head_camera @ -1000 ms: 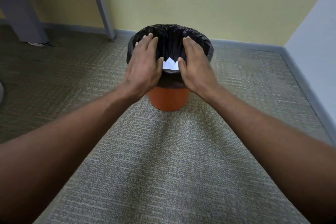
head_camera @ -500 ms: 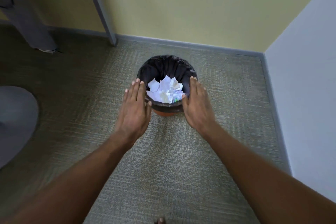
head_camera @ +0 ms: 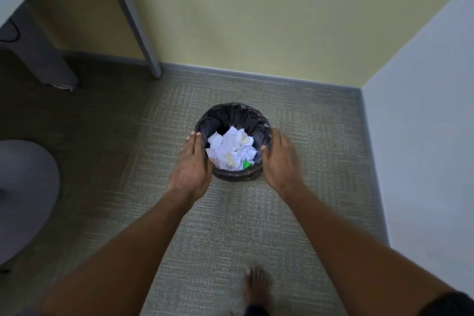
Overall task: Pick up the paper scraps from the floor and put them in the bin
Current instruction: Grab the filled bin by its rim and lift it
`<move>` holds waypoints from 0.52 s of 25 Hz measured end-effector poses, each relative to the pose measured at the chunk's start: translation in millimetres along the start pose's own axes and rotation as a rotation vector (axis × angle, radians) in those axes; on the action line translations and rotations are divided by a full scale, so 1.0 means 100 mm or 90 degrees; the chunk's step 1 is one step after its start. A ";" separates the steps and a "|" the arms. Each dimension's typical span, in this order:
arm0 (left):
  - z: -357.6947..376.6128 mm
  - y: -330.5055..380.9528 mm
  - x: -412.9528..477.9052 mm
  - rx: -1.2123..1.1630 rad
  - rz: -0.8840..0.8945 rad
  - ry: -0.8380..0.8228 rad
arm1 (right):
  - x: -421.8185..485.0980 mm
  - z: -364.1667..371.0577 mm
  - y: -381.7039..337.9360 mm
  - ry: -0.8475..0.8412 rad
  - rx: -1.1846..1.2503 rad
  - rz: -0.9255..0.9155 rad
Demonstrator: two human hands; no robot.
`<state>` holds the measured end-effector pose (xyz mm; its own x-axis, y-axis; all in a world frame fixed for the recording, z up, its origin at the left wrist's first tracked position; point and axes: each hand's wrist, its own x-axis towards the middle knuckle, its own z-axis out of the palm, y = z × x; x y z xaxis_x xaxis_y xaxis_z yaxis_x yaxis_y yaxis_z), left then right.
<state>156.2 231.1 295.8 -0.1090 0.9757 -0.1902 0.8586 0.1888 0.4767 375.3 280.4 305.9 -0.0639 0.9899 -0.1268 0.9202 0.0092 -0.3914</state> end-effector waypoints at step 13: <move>0.66 -0.48 1.40 -0.207 -0.344 -0.024 | 1.67 0.90 0.61 -0.105 0.194 0.242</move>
<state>132.7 351.7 189.6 -0.4622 0.7298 -0.5037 0.4906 0.6836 0.5403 385.9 433.0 178.4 0.1713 0.8795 -0.4441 0.7368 -0.4136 -0.5349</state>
